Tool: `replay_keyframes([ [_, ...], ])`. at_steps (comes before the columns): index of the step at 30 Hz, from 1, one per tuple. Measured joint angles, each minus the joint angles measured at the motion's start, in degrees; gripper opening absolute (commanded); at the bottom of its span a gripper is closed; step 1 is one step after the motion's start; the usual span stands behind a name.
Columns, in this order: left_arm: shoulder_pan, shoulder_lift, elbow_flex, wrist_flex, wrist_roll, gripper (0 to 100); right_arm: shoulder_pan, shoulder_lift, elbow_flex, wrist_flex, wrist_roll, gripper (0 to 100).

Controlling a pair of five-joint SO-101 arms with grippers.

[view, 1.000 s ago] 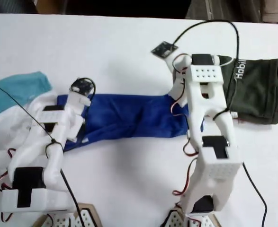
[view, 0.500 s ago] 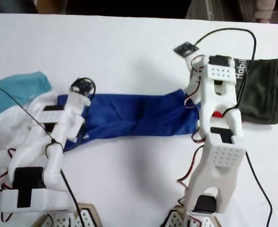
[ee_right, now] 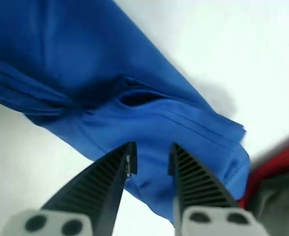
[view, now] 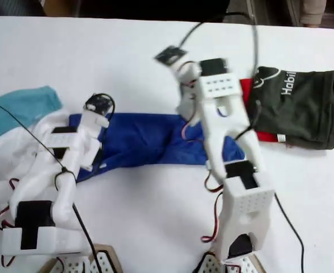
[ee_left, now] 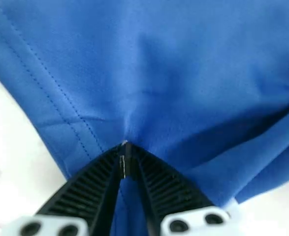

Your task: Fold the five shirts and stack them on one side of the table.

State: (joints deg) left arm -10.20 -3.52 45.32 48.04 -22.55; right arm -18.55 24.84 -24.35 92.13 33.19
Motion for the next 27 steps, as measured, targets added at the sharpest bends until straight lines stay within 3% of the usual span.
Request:
replay_keyframes([
  [17,0.0,0.0,0.0,0.0,0.0,2,-4.3,9.4,-0.8,-3.8,-1.5,3.7],
  [23,0.0,0.0,0.0,0.0,0.0,2,-2.1,-5.0,0.1,1.6,-1.5,3.8],
  [27,0.0,0.0,0.0,0.0,0.0,2,2.7,-17.7,10.5,1.1,-0.4,3.9],
])
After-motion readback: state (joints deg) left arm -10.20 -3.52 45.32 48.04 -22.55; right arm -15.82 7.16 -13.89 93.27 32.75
